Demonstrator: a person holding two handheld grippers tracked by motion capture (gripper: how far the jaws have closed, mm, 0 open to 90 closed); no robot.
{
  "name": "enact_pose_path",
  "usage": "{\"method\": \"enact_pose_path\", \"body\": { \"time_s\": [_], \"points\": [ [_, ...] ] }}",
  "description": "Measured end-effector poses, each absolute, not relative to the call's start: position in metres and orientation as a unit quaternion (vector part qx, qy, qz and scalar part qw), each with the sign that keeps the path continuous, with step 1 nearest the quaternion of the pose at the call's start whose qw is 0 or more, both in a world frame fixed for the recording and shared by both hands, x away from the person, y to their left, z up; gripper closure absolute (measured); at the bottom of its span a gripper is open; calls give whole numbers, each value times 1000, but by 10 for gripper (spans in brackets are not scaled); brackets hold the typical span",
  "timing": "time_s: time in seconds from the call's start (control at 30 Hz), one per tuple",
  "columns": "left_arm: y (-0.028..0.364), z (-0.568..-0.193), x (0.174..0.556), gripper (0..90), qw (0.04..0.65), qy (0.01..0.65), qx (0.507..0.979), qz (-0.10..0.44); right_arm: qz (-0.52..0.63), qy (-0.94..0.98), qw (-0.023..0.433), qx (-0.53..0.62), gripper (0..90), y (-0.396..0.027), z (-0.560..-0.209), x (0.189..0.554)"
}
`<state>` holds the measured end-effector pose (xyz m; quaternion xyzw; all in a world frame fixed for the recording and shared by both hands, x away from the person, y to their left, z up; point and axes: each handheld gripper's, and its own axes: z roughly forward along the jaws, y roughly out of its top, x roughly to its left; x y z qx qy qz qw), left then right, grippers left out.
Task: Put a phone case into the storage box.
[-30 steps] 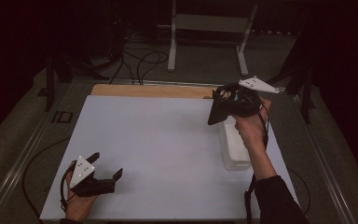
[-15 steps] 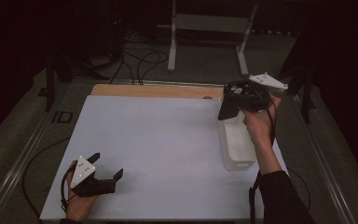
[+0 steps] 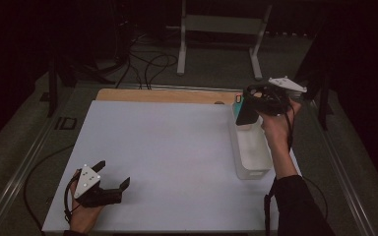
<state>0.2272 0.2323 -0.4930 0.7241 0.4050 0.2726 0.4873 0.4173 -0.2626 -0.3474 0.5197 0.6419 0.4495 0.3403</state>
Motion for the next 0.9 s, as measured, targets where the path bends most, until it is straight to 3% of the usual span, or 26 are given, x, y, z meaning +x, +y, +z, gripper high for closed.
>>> {"method": "enact_pose_path", "body": {
  "time_s": [0.9],
  "points": [
    [232, -493, 227, 2, 486, 403, 725, 276, 415, 640, 325, 559, 133, -273, -382, 438]
  ]
}}
